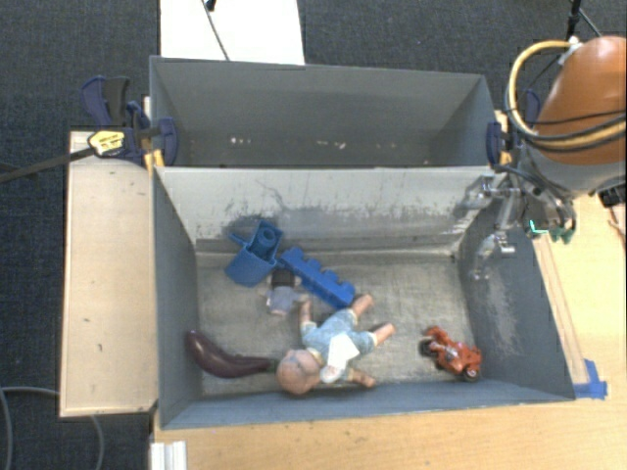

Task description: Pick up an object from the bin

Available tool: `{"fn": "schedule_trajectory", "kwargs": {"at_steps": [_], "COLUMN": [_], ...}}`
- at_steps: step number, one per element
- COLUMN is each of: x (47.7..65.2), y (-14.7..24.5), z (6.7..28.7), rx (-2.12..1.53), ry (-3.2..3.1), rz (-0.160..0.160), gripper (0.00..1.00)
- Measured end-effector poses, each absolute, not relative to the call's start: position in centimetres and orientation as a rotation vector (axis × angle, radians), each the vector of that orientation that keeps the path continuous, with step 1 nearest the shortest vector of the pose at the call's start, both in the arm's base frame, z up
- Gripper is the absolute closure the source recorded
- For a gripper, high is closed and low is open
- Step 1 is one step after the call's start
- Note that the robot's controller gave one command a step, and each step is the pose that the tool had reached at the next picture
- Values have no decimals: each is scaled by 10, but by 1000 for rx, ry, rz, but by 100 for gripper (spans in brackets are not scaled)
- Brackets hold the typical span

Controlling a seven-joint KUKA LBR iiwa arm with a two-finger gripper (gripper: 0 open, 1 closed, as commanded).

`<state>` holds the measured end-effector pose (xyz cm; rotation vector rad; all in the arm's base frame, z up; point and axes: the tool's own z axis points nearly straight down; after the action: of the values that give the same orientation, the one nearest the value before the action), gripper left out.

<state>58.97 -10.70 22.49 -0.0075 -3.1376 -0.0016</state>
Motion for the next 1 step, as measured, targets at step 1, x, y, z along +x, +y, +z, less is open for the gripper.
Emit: {"fn": "schedule_trajectory", "kwargs": {"at_steps": [1], "x": [591], "y": [-107], "z": [230], "rx": [-3], "ry": [-3146], "rz": [1], "gripper": [0]}}
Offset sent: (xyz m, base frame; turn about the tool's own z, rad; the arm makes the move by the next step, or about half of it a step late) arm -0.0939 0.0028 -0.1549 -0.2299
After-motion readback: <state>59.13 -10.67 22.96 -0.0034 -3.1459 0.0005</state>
